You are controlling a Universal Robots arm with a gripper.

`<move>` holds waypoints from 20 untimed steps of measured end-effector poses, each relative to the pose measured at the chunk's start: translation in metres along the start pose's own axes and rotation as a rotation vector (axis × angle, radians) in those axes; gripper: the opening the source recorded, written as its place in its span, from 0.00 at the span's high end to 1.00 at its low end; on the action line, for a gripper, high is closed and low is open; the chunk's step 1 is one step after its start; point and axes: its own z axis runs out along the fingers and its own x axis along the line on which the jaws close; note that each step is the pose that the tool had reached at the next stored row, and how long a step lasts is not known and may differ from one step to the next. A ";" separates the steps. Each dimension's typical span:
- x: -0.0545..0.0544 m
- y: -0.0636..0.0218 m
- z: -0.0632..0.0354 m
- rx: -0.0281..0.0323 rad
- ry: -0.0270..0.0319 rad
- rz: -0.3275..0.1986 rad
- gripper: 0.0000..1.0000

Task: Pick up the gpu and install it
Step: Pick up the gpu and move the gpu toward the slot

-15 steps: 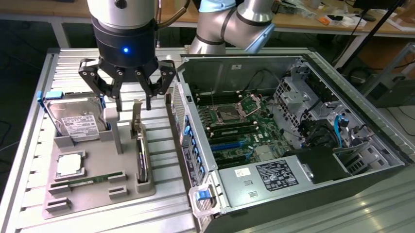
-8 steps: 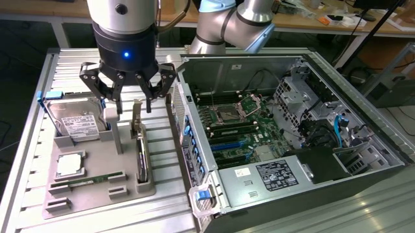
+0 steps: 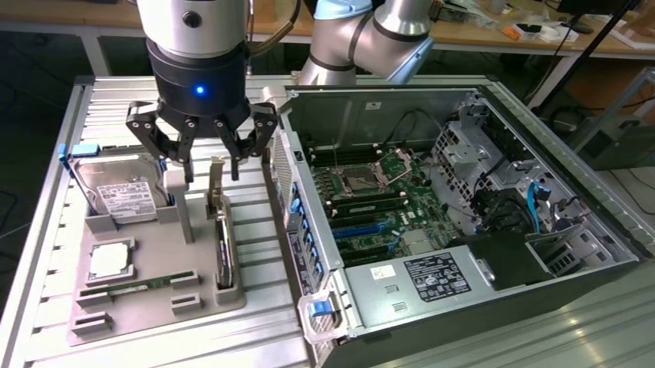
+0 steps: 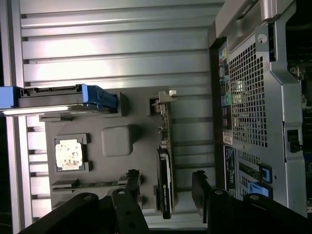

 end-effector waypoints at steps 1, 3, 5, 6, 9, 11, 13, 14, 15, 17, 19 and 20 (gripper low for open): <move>0.000 -0.0001 0.0000 0.0000 0.0000 0.000 0.44; 0.000 -0.0001 0.0000 0.0000 0.0000 0.000 0.44; 0.000 -0.0003 0.0004 0.0000 0.0000 0.000 0.44; 0.000 -0.0004 0.0006 0.0000 0.0000 0.000 0.44; 0.000 -0.0014 0.0016 -0.0002 -0.0001 0.000 0.44; 0.000 -0.0021 0.0021 0.0000 0.0001 0.000 0.44; 0.000 -0.0032 0.0030 0.0000 0.0000 0.000 0.44; 0.000 -0.0034 0.0032 -0.0001 0.0000 0.000 0.44; 0.000 -0.0039 0.0034 0.0000 0.0001 0.000 0.44; 0.000 -0.0051 0.0042 0.0000 0.0000 0.000 0.44; 0.000 -0.0071 0.0051 0.0000 0.0001 0.000 0.44; 0.000 -0.0078 0.0056 0.0000 0.0001 0.000 0.44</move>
